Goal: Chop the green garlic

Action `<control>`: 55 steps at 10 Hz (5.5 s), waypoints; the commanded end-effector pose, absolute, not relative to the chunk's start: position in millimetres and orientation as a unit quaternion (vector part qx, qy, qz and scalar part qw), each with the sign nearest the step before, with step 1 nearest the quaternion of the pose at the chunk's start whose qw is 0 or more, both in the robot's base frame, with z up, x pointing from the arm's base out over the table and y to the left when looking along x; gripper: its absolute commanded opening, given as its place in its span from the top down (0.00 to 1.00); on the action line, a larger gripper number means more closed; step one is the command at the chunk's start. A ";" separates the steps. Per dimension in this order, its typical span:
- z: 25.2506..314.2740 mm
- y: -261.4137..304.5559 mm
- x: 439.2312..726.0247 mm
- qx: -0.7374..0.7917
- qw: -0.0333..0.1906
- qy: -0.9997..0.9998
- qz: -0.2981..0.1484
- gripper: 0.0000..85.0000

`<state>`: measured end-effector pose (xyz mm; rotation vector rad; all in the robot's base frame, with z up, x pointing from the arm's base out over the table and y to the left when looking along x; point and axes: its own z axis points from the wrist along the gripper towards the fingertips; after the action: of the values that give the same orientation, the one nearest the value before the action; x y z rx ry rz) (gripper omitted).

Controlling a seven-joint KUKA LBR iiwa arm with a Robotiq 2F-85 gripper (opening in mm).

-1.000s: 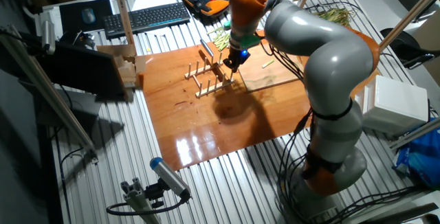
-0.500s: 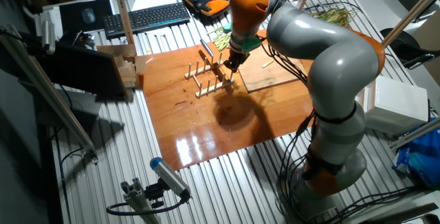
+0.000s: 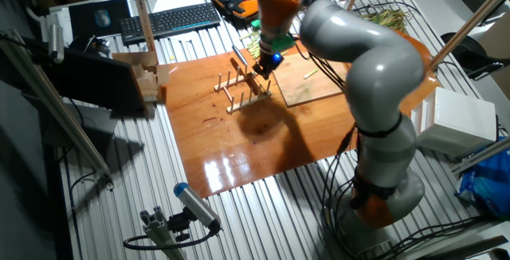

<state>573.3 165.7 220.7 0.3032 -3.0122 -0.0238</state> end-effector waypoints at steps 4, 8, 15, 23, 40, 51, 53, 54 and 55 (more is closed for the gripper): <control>201.0 169.7 607.9 0.090 0.022 -0.996 0.013 0.60; 170.2 168.2 638.2 0.099 0.002 -0.995 0.024 0.60; 132.5 163.8 647.4 0.107 -0.019 -0.994 0.031 0.60; 104.5 159.8 642.9 0.108 -0.062 -0.991 0.057 0.60; 184.9 155.7 642.5 0.105 -0.019 -0.994 0.015 1.00; 215.0 112.0 622.5 0.045 -0.063 -0.997 0.004 1.00; 207.0 106.7 626.2 0.054 -0.064 -0.996 -0.008 1.00; 207.0 106.7 626.2 0.054 -0.063 -0.997 -0.008 1.00; 207.0 106.7 626.2 0.050 -0.061 -0.997 -0.007 1.00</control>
<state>626.2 106.5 207.0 0.1611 -3.2599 -0.0201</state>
